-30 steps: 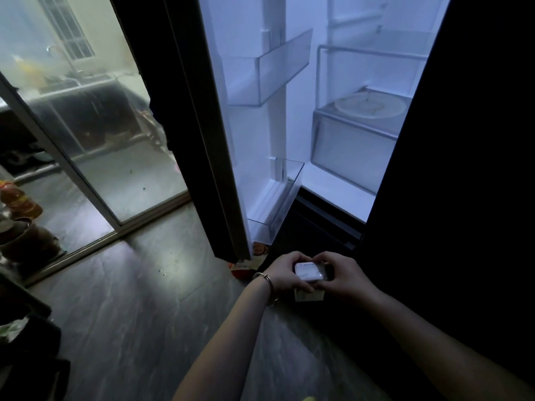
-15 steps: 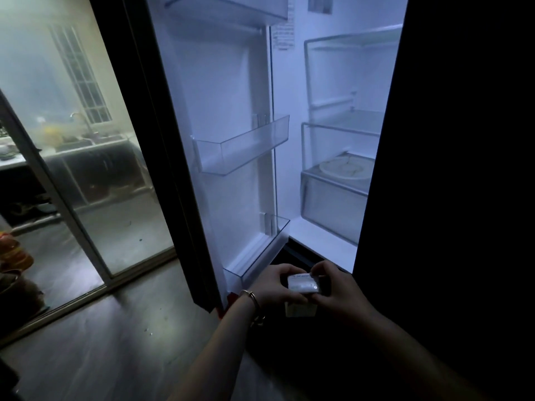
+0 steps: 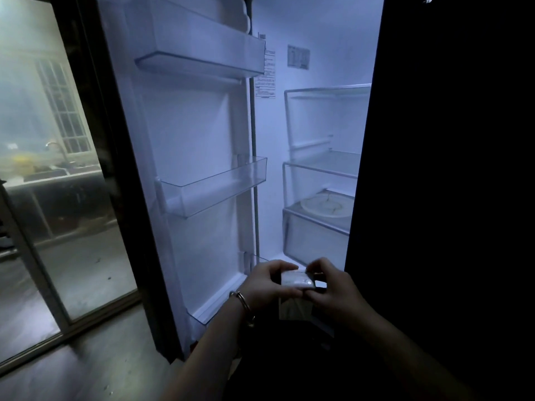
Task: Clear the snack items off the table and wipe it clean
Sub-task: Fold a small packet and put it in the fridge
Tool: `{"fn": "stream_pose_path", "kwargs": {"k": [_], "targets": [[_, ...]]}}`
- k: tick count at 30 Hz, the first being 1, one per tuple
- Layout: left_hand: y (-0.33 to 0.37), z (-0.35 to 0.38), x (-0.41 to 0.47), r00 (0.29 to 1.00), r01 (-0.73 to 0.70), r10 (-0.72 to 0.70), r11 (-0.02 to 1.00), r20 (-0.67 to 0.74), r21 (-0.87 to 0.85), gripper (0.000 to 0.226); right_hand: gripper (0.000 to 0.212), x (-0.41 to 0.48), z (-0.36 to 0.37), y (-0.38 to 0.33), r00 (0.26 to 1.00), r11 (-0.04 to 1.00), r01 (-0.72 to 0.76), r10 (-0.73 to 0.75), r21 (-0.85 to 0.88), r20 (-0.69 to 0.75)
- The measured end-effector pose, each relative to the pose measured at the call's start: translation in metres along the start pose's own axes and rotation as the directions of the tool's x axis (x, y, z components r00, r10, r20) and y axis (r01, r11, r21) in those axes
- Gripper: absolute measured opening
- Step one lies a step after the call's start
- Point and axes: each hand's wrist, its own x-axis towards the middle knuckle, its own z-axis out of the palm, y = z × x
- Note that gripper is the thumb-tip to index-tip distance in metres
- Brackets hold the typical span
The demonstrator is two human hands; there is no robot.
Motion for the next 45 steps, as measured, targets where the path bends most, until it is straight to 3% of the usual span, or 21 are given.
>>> {"fn": "stream_pose_path", "kwargs": {"k": [7,17,29,45], "targets": [[0.013,-0.028,0.058,0.998,-0.051,0.053,0.996,0.028,-0.075,0.063,0.029,0.055,-0.007,-0.011,0.999,0.997,0.021,-0.024,-0.071,-0.044],[0.039,-0.077,0.136,0.982,-0.186,0.191,0.970,0.015,-0.155,0.048,0.032,0.147,-0.011,-0.030,0.987,0.982,0.016,-0.045,-0.188,-0.151],[0.080,-0.083,0.192,0.954,-0.288,0.300,0.908,-0.008,-0.306,0.050,0.029,0.201,-0.031,-0.048,0.925,0.941,-0.110,-0.021,-0.321,-0.379],[0.157,-0.077,0.240,0.933,-0.345,0.355,0.833,-0.062,-0.432,0.047,0.026,0.244,-0.087,-0.104,0.876,0.909,-0.102,-0.110,-0.403,-0.470]]}}
